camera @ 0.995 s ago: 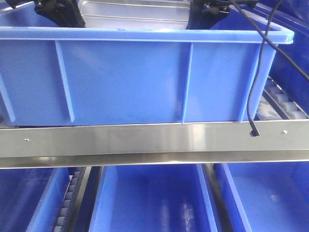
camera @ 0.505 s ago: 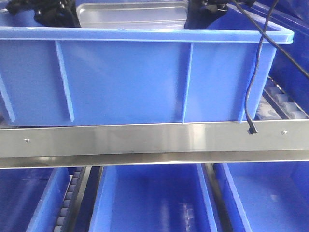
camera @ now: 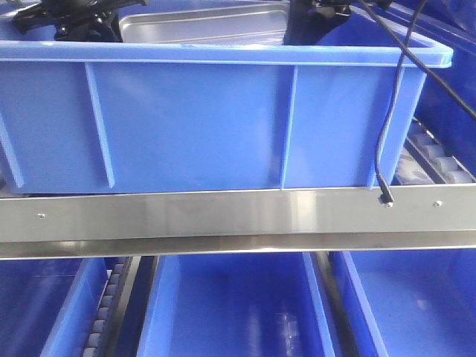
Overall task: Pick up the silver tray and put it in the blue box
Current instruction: 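Open both grippers and raise them out of the blue bin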
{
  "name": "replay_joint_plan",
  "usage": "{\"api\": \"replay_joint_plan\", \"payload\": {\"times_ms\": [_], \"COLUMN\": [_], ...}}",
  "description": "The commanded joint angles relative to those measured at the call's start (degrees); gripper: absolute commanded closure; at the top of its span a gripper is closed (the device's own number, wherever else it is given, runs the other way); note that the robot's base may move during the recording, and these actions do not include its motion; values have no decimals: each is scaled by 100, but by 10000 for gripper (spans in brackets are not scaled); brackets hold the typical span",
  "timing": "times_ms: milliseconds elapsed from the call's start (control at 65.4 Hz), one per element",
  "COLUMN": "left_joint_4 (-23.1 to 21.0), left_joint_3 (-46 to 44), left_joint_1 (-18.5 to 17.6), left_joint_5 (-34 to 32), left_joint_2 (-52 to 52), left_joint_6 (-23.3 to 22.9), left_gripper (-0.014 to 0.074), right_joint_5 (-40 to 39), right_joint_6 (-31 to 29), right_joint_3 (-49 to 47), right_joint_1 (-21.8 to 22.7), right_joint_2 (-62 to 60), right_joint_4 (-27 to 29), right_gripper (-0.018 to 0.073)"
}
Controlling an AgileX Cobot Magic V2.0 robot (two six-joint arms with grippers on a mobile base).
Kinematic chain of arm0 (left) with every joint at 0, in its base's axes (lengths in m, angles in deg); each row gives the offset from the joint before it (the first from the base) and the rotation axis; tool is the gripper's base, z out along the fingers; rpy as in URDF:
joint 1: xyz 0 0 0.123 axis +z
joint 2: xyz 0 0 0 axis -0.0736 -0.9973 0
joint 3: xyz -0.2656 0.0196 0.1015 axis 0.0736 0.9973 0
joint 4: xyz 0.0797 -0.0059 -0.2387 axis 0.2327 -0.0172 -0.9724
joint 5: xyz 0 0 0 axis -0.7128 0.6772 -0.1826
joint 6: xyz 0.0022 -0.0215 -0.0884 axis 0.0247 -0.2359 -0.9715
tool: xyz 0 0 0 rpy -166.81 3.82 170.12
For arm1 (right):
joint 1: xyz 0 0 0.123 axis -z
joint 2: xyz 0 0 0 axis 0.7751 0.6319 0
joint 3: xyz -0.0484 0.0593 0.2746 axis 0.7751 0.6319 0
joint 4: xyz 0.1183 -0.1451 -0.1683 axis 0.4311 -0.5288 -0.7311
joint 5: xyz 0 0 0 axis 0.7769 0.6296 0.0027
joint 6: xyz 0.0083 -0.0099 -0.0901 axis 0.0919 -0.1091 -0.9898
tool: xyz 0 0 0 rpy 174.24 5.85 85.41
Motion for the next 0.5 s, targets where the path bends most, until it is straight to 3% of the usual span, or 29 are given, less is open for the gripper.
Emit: {"api": "replay_joint_plan", "payload": {"times_ms": [0, 107, 245, 413, 490], "left_joint_4": [-832, -708, -708, -708, -667], "left_joint_3": [-255, -340, -411, -420, -420], "left_joint_1": [-208, -139, -19, 69, 108], "left_joint_5": [-490, -466, -429, -630, -707], "left_joint_2": [344, 344, 344, 344, 344], "left_joint_6": [21, 21, 21, -12, -12], "left_gripper": [610, 610, 598, 304, 253], "right_joint_5": [-595, -570, -449, -441, -436], "right_joint_6": [-73, -73, -73, -88, -165], "right_joint_3": [-268, -268, -268, -268, -268], "right_joint_1": [-201, -114, 14, 122, 197], "right_joint_2": [-377, -377, -377, -377, -382], "right_joint_4": [1177, 1170, 1170, 1170, 1153], "right_gripper": [279, 229, 228, 228, 228]}}
